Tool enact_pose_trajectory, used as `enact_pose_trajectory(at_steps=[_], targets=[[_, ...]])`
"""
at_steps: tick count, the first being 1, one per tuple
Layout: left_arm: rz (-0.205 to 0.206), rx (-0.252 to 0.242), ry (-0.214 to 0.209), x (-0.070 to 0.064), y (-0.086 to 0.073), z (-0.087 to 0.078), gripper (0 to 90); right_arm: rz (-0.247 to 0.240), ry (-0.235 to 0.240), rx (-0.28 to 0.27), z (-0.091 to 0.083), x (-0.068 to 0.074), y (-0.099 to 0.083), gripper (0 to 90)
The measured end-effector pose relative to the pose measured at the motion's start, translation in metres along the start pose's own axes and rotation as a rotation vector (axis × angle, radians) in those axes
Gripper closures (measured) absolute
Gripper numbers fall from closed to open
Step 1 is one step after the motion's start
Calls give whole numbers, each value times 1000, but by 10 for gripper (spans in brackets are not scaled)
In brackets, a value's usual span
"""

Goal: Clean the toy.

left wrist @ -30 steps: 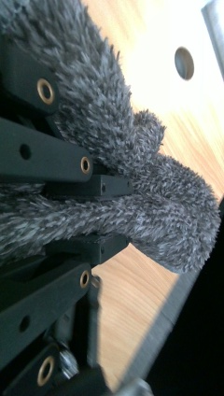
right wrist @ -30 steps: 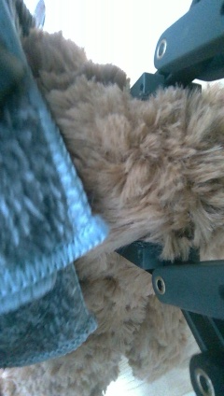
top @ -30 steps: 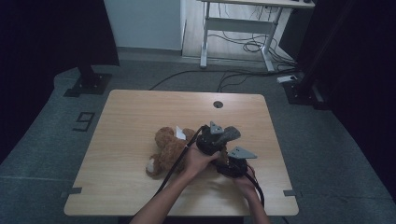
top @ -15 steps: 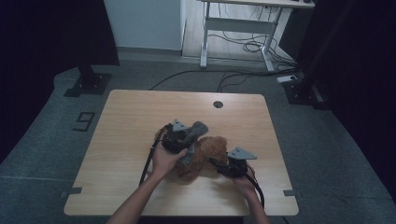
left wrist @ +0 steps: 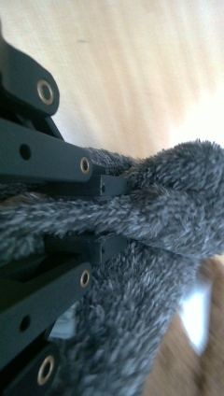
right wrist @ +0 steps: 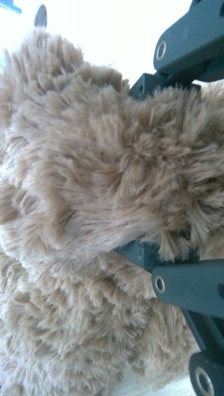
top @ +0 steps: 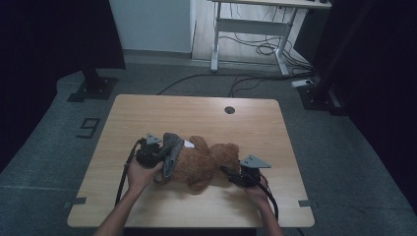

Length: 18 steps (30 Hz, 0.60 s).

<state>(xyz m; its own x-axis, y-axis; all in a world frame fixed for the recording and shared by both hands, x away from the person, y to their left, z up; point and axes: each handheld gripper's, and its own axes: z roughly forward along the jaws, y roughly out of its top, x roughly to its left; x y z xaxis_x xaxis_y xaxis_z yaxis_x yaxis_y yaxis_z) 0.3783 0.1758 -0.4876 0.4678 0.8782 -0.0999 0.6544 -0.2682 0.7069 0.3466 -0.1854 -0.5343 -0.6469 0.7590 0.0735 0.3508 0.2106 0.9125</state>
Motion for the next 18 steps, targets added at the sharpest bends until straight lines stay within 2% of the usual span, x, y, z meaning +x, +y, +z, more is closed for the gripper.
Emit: enact_pose_trajectory(at_steps=[2, 3, 7, 9, 13, 18], targets=[[-44, -7, -34, 6, -6, 3, 760, 5, 1, -1, 0, 0, 0, 435], [-51, -15, -39, 6, -5, 2, 760, 5, 2, -1, 0, -1, 0, 435], [-17, -70, -44, -6, 13, -14, 760, 5, 4, 1, 0, -1, 0, 435], [-1, -108, -75, -20, 27, -22, 759, 7, 5, 0, 0, -2, 0, 436], [101, -143, -127, -67, 56, -26, 758, 7, 4, 0, 0, -1, 0, 436], [217, -120, -190, -136, 94, -6, 759, 2, 1, 0, 0, 0, 0, 435]])
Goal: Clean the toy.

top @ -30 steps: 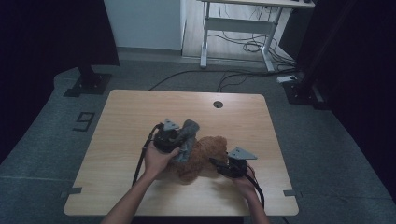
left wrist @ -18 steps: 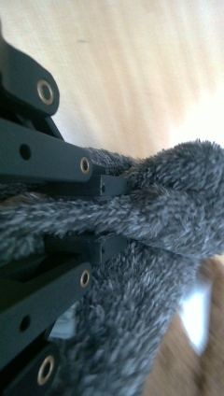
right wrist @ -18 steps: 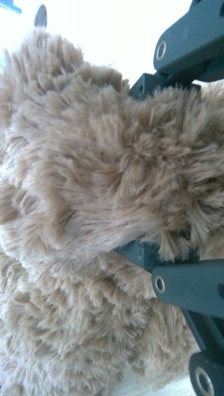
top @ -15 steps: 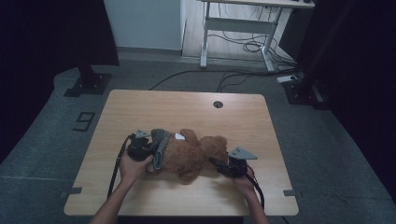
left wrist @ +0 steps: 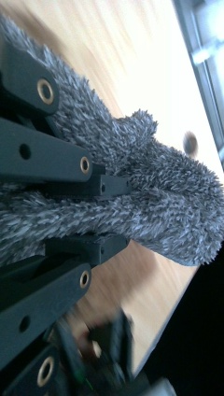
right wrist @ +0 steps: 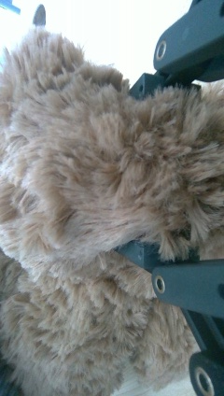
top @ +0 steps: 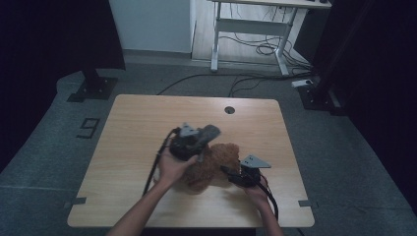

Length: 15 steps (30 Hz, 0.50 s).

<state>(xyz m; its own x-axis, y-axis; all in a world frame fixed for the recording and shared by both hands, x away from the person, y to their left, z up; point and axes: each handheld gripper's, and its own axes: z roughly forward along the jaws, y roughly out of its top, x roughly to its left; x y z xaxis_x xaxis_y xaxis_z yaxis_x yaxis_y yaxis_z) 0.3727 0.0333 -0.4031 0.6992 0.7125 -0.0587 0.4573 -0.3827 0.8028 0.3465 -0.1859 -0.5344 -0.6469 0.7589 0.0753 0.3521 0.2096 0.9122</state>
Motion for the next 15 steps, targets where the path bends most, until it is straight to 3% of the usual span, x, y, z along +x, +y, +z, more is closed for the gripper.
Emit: enact_pose_trajectory(at_steps=[4, 7, 11, 15], targets=[[63, 23, -33, -35, 31, 35, 758, -1, -1, -2, 0, 0, 0, 435], [83, 72, -53, -50, 35, 63, 755, -1, 2, -2, 0, 0, -1, 435], [108, 158, -33, -49, 17, 91, 752, 2, -1, -6, 0, 0, -1, 435], [61, 103, -48, -37, 3, 86, 751, -19, -17, 0, 2, 3, -2, 437]])
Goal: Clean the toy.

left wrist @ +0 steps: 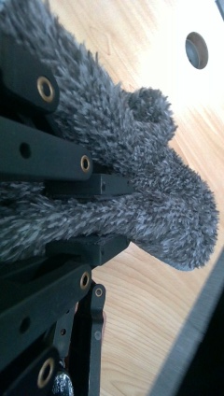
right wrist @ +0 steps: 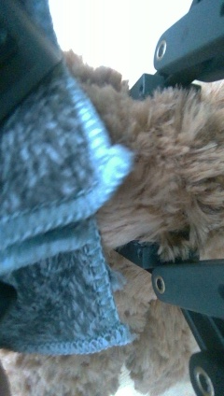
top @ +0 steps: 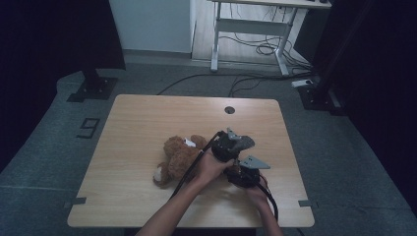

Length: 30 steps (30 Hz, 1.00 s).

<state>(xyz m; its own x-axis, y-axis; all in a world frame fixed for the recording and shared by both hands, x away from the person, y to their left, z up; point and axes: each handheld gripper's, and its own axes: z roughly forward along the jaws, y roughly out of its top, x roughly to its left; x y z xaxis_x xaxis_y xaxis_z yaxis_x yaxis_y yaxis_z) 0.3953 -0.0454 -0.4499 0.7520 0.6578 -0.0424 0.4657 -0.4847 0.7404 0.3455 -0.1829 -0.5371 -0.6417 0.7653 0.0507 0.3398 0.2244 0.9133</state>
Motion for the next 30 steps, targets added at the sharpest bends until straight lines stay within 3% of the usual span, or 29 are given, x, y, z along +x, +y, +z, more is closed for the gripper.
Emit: enact_pose_trajectory(at_steps=[5, 9, 11, 14, 16, 19, 21, 23, 24, 26, 29, 30], targets=[[1, 3, 48, 10, -7, -20, 751, -41, -25, 5, 1, 6, 1, 442], [-58, 18, 101, 37, -21, -35, 752, -33, -21, 2, 1, 4, 1, 442], [-67, 51, 112, 51, -34, -37, 759, -29, -19, 1, 1, 4, 1, 442], [-92, 14, 82, 59, -45, -47, 764, -33, -18, -5, 2, 5, 1, 442], [-75, 6, 91, 59, -47, -53, 763, -38, -20, -6, 3, 6, 1, 444], [-99, -11, 101, 67, -49, -65, 763, -31, -18, -7, 2, 6, 0, 445], [-117, -13, 140, 78, -53, -75, 762, -25, -16, -9, 2, 5, 0, 444], [-131, 15, 197, 93, -61, -83, 762, -18, -13, -9, 2, 4, 0, 444], [-151, 36, 205, 103, -68, -87, 761, -18, -13, -12, 2, 4, 0, 444], [-226, 37, 196, 122, -86, -94, 761, -15, -11, -13, 2, 4, 0, 444], [-226, 112, 298, 139, -112, -100, 762, -10, -13, -13, 2, 4, 0, 444], [-241, 140, 302, 146, -121, -101, 761, -10, -13, -13, 2, 3, 0, 444]])
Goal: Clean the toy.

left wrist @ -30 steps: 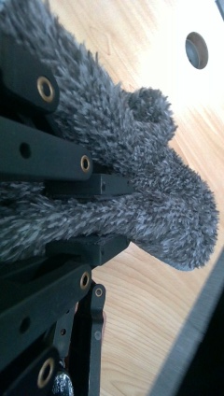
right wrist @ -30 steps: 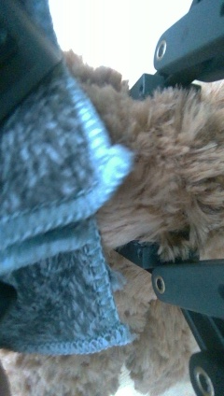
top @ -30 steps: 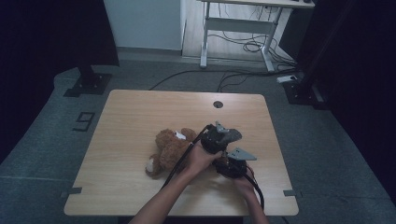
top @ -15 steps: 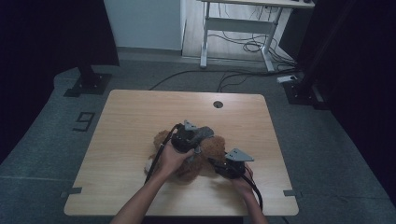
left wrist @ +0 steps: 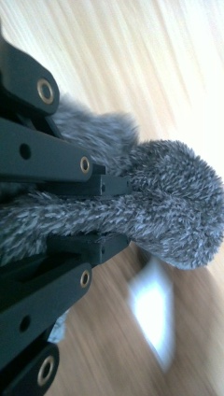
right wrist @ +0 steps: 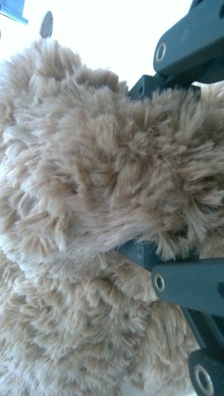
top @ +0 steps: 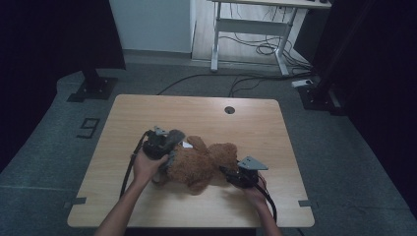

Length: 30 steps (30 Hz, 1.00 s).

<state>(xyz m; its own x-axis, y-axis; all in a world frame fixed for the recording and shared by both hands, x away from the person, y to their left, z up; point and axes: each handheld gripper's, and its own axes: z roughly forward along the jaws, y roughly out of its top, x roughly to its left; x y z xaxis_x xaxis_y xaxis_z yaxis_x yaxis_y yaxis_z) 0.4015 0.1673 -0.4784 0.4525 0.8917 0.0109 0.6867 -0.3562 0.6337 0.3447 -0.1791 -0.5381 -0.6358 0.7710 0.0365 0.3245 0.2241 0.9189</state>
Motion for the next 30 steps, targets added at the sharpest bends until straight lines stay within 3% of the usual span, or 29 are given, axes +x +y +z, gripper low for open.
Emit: enact_pose_trajectory(at_steps=[2, 3, 5, 8, 11, 13, 16, 20, 23, 25, 27, 30], targets=[[-58, 26, -29, 16, -14, 5, 760, 3, 0, 0, 0, -1, 0, 444], [-108, 21, -66, 24, -20, 6, 760, 4, 0, -1, 0, -1, 0, 444], [-148, -3, -97, 28, -20, 2, 761, 7, -2, -1, 0, 0, 0, 444], [-111, -57, -122, 17, -6, -10, 760, 12, -1, 2, 0, -1, 0, 443], [-55, -120, -182, -9, 14, -23, 761, 11, -1, 1, 0, -1, 0, 443], [-3, -146, -229, -34, 26, -30, 761, 10, -1, 1, 0, -1, 0, 443], [96, -157, -252, -76, 44, -35, 761, 7, 0, 2, -1, -1, 0, 441], [179, -169, -315, -127, 67, -30, 761, 11, 0, 1, -1, -1, 0, 440], [206, -151, -341, -157, 83, -14, 759, 9, 0, 2, -1, -1, 0, 440], [216, -130, -339, -173, 89, 1, 758, 8, -2, -2, -1, -1, 0, 440], [238, -111, -310, -183, 90, 17, 756, 9, 0, 2, -1, -1, 0, 438], [229, -126, -309, -185, 86, 27, 756, 26, -1, 7, -1, -3, -2, 436]])
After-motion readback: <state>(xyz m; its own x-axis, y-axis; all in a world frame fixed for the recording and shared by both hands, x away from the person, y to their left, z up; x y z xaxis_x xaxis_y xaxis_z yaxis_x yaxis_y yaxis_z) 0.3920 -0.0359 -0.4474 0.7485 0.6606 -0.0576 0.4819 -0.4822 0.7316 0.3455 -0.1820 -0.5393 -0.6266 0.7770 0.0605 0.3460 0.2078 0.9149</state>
